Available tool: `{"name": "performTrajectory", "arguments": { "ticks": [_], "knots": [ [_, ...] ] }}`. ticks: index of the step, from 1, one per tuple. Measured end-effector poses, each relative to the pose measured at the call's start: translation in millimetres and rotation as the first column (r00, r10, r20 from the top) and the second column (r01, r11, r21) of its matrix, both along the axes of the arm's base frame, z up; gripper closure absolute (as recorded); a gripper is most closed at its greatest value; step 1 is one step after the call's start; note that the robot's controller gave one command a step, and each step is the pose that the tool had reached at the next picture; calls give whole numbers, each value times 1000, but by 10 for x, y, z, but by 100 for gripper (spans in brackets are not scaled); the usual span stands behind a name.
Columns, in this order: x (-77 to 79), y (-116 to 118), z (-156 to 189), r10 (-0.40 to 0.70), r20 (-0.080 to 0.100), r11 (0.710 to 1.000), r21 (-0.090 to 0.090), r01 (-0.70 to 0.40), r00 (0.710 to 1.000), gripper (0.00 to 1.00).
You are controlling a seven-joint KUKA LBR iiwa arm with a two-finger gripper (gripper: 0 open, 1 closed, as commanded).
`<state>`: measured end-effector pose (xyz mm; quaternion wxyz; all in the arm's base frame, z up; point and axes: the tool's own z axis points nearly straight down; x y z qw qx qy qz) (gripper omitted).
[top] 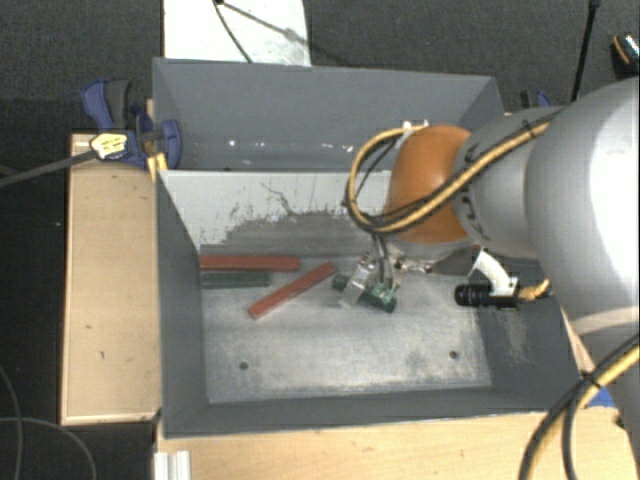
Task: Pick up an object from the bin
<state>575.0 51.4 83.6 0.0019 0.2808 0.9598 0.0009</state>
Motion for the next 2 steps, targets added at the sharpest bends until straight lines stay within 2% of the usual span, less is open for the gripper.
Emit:
{"name": "performTrajectory", "arguments": {
  "ticks": [2],
  "knots": [
    [41,-1,1110,12,4,1000,0,-12,1000,100]
  ]
}}
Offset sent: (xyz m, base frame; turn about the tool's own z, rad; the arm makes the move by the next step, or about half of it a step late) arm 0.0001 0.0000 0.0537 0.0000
